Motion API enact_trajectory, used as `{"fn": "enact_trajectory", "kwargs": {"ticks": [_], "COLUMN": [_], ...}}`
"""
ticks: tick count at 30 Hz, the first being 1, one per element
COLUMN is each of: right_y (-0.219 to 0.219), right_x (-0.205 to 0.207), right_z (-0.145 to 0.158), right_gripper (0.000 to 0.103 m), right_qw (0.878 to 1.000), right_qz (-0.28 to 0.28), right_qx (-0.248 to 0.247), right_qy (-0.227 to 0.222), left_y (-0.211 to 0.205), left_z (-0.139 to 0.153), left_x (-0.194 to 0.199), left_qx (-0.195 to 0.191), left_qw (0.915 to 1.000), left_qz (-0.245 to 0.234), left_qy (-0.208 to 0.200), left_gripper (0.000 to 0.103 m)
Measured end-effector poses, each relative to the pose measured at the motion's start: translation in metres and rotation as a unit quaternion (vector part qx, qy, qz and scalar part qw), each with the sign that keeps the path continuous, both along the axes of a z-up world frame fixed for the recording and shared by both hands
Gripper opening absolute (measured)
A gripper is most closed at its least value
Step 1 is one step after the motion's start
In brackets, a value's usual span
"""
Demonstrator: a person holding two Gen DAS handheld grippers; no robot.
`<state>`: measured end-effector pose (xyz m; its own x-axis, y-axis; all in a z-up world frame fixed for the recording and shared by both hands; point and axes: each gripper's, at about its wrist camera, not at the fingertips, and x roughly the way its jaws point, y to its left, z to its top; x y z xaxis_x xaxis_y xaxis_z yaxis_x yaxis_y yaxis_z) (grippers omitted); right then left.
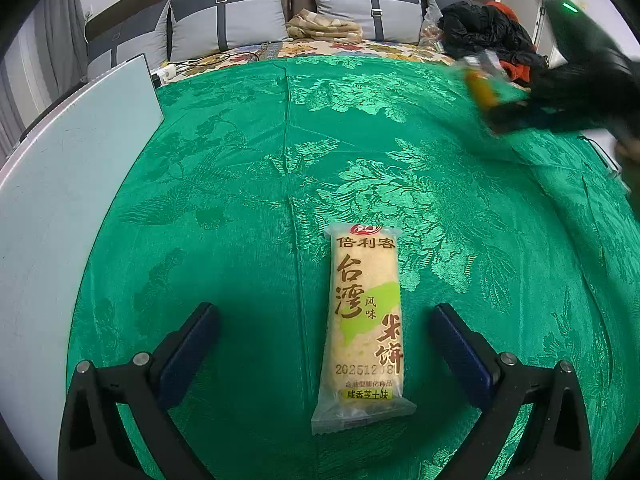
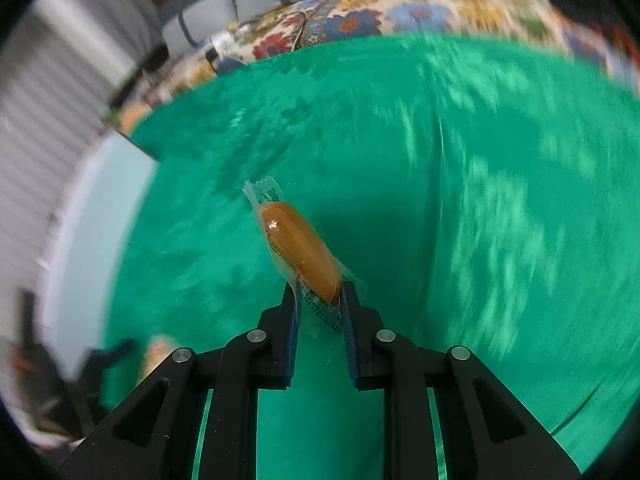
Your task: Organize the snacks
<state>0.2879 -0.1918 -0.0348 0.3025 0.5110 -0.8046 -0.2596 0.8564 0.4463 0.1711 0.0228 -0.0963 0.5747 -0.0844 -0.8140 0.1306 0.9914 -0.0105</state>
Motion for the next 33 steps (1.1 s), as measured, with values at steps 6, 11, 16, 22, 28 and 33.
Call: {"fn": "enact_trajectory", "kwargs": {"ticks": [6,11,16,22,28,33], "right_y": [-0.070,-0.106,-0.106,-0.089,-0.078,-0.062], "right_x": [-0.061,-0.099,-0.161,-0.191,-0.196,-0.192], "right_z": [-0.035,-0.027,-0.008,-0.027,-0.032,-0.038], "right_gripper": [0.016,0.037,0.072,0.072,0.082,0.089], "right_qw": [0.977,0.986,0.983,0.970,0.961,0.954], "right_qz": [-0.072,-0.126,-0.167,-0.169,-0.158,-0.146], "right_qx": [0.178,0.104,0.001,-0.116,-0.170,-0.214], "right_qy": [0.097,0.040,-0.083,-0.128,-0.152,-0.149], "left_y": [0.000,0.000,0.000,0.000,0.000,0.000], "left_z": [0.000,0.000,0.000,0.000,0.000,0.000], "left_x": [0.000,0.000,0.000,0.000,0.000,0.000], "left_qx": [0.000,0.000,0.000,0.000,0.000,0.000], "left_qw": [1.0000,1.0000,1.0000,1.0000,1.0000,1.0000], "left_qz": [0.000,0.000,0.000,0.000,0.000,0.000], "left_qy": [0.000,0.000,0.000,0.000,0.000,0.000], "left_gripper": [0.103,0.103,0.103,0.103,0.103,0.103]}}
